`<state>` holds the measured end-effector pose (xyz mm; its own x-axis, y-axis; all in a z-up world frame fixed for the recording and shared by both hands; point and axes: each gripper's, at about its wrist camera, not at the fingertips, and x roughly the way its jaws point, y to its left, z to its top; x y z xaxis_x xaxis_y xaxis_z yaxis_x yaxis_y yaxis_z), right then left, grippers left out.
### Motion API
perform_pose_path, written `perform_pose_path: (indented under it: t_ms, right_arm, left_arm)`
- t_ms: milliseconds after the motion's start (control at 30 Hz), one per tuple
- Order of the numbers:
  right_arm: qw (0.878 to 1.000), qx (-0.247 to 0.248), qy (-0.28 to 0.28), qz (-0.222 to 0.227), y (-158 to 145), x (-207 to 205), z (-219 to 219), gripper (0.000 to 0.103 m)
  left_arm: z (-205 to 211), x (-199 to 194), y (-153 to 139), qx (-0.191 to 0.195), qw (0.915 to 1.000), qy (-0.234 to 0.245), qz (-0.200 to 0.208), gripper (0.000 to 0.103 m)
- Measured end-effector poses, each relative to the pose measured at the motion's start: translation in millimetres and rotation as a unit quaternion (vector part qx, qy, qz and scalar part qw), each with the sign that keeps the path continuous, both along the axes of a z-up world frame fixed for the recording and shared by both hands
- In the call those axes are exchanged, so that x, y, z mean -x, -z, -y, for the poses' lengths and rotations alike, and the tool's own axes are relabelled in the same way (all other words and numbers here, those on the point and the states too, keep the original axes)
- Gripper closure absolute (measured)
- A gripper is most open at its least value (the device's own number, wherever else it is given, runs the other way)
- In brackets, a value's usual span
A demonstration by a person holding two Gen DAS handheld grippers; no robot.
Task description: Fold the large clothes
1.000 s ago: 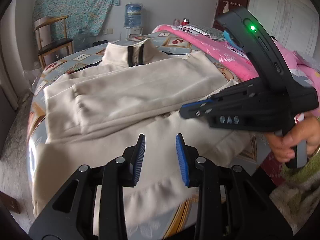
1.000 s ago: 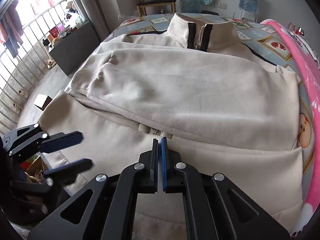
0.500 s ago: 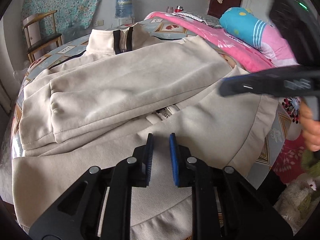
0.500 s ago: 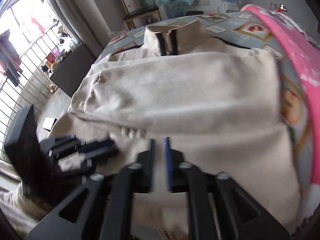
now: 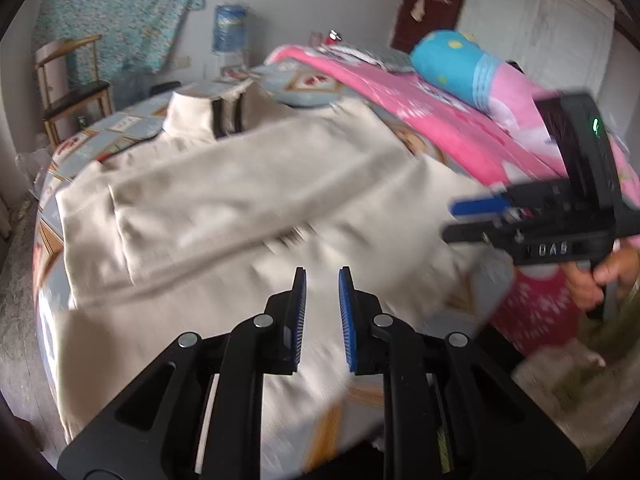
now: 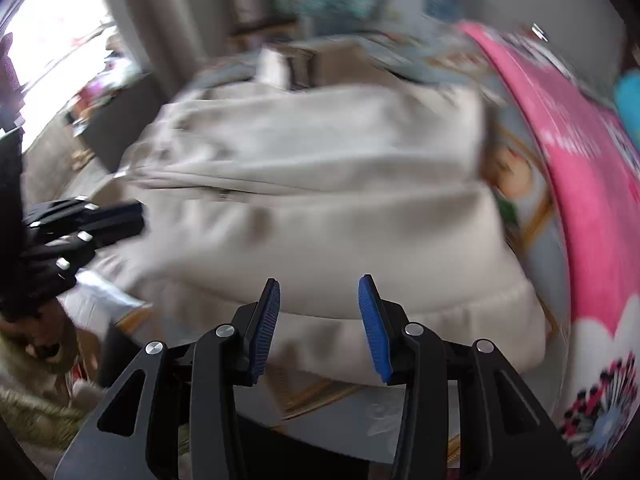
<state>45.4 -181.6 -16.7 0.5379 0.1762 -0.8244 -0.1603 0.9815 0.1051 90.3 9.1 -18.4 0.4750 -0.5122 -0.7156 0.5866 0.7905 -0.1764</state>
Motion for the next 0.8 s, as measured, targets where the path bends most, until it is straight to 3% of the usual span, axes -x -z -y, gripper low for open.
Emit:
perform_pose_path:
  t_ms: [133, 200, 300, 433, 500, 567, 633, 700, 800]
  right_arm:
    - [0.998, 0.000, -0.057, -0.001, 14.3, 1.1, -34.8, 0.063]
    - [0.997, 0.022, -0.064, -0.024, 37.3, -5.1, -49.3, 0.064]
    - [0.997, 0.026, -0.065, -0.021, 34.4, -4.0, -49.4, 0.065]
    - [1.000, 0.024, -0.020, 0.001, 8.9, 9.2, -19.9, 0.065]
    - [1.000, 0.020, 0.017, 0.002, 9.4, 12.6, 2.8, 0.064]
    - [0.998, 0.017, 0.061, -0.009, 18.4, 11.2, 24.3, 0.064]
    - [0.994, 0.009, 0.102, -0.030, 37.2, 5.6, 44.7, 0.064]
    - [0.993, -0.020, 0.111, -0.028, 37.6, 7.4, 54.2, 0.064]
    - [0.992, -0.016, 0.127, -0.014, 24.2, 13.8, 61.4, 0.061]
  left_arm:
    - [11.9, 12.8, 26.4, -0.037, 0.9988, -0.006, -0.031, 0.086]
    - [11.8, 12.5, 35.9, -0.031, 0.9986, -0.025, -0.036, 0.086]
    - [7.1, 11.3, 33.5, -0.018, 0.9980, -0.038, -0.047, 0.086]
    - [-12.8, 21.8, 15.1, -0.020, 0.9978, -0.059, -0.023, 0.086]
    - [-28.7, 23.3, 18.3, -0.031, 0.9954, -0.087, -0.025, 0.085]
    - [-49.1, 16.4, 35.7, -0.032, 0.9898, -0.128, -0.054, 0.086]
    - [-60.1, 15.5, 37.4, 0.004, 0.9890, -0.136, -0.058, 0.088]
    - [-60.2, 13.7, 35.5, 0.006, 0.9879, -0.142, -0.063, 0.088]
    - [-69.0, 16.8, 22.7, -0.011, 0.9860, -0.162, -0.039, 0.086]
